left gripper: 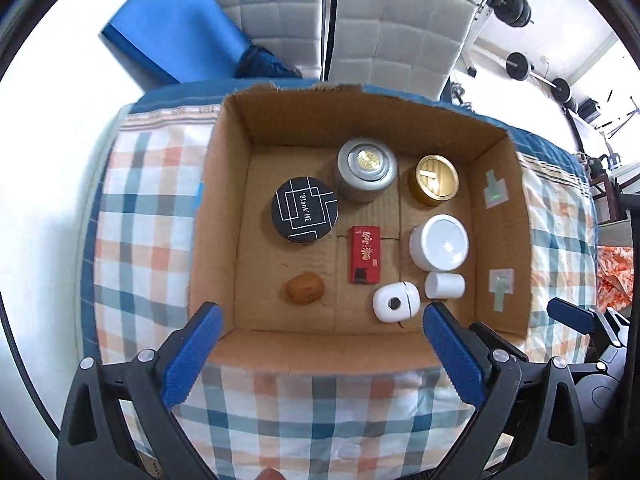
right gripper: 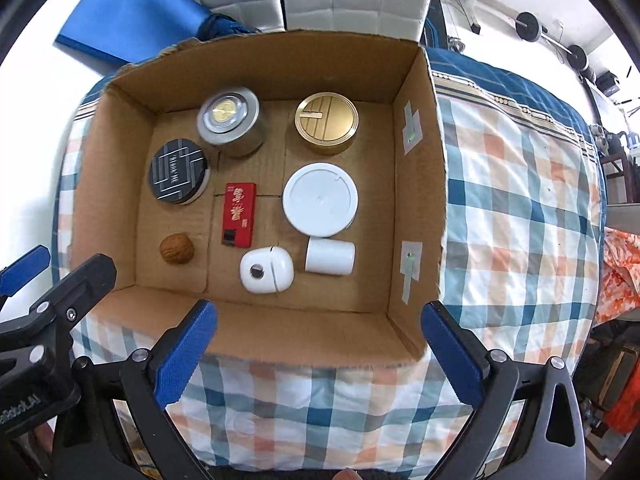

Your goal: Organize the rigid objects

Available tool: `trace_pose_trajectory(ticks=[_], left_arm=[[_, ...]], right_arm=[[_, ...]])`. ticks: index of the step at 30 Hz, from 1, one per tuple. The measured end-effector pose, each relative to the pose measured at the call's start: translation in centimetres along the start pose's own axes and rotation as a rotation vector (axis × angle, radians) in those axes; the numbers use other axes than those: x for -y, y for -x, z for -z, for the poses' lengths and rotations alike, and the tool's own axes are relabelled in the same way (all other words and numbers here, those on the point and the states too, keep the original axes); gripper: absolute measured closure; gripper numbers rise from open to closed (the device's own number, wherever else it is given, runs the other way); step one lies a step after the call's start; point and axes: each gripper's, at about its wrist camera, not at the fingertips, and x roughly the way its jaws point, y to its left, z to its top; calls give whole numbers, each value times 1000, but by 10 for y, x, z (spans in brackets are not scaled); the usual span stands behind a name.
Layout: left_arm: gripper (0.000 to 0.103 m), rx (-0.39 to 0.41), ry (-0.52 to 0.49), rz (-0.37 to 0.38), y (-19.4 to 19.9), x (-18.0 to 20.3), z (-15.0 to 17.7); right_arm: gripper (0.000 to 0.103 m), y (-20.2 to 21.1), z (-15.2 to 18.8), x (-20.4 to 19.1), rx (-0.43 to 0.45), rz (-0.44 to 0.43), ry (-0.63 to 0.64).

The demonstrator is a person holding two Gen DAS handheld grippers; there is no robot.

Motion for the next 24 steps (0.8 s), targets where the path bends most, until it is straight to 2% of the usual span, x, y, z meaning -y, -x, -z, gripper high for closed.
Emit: trace_pose_trajectory(ticks=[11,15,19,24], left_arm=[[0,207,-30,-21,124,6,34],[0,233,-25,-15,154,5,48],[0,237,-16,-26,178,4,62],[0,280,-11,-13,207,6,76]], right_arm=[[0,124,57,12,206,-58,9],[0,166,80,17,267,-59,12],[0,197,100,24,301,-69,1],[0,231,124,35,342,-76,-17]])
